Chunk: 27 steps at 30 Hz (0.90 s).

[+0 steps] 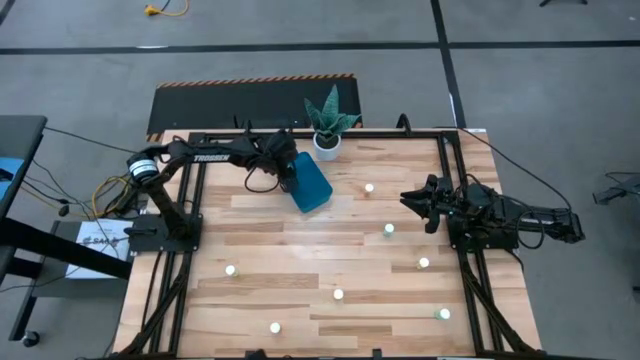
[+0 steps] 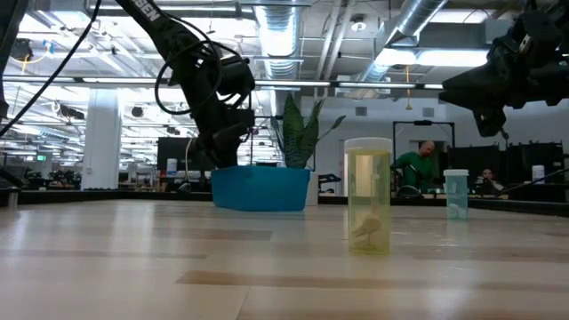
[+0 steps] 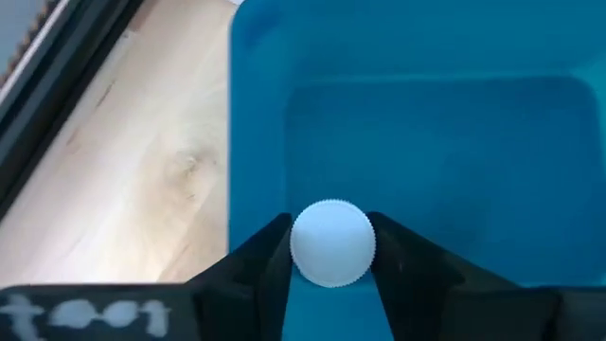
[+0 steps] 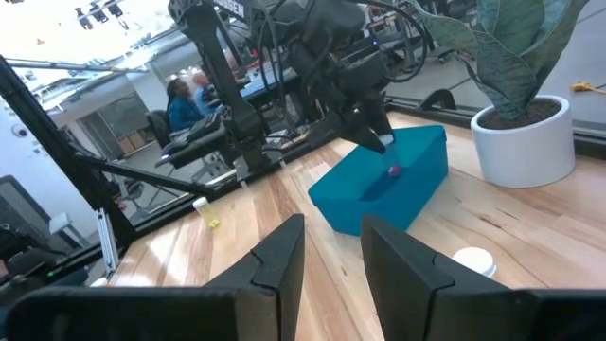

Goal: Pick and place pill bottles into a basket
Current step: Put the red pill bottle into the blue bin, then put the left yellow pill bottle into the blue bin

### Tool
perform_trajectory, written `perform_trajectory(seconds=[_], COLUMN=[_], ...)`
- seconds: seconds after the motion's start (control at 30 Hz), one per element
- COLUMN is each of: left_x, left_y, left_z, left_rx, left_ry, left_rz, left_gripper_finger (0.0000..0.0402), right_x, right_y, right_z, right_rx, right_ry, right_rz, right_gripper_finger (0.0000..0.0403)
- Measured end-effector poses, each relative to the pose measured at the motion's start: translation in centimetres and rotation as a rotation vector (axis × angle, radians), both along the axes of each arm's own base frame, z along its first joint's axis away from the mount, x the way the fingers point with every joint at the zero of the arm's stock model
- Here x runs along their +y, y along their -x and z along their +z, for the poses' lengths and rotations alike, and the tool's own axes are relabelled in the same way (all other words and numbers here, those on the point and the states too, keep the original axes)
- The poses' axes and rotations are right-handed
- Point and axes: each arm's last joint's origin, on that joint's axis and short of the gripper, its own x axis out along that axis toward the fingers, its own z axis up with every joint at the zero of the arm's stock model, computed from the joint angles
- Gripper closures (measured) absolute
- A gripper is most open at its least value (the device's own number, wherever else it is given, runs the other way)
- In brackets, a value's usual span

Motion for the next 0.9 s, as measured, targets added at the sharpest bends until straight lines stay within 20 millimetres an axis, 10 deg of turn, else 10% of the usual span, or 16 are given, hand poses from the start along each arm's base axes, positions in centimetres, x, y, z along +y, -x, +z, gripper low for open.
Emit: perform_trajectory(seconds=[0.33, 0.7, 0.9], left_x=[-0.5, -4.7, -6.9], left_y=[0.2, 3.8, 7.7], left_z=[0.6, 13.1, 15.6], left_rx=[-0.062, -0.281, -0.331], left_ry=[0.152, -0.282, -0.215], left_rz=[-0.097, -0.155, -0.128], left_gripper_finger=[0.0220, 0.0230, 0.0244], right_x=[0.0, 0.0, 0.0], right_y=[0.0, 0.0, 0.0], right_z=[0.0, 0.0, 0.0], right_rx=[0.000, 0.001, 0.001], right_ry=[0.000, 0.000, 0.000], right_rz=[0.000, 0.001, 0.001], right_gripper_finger=[0.0303, 0.0303, 0.0303])
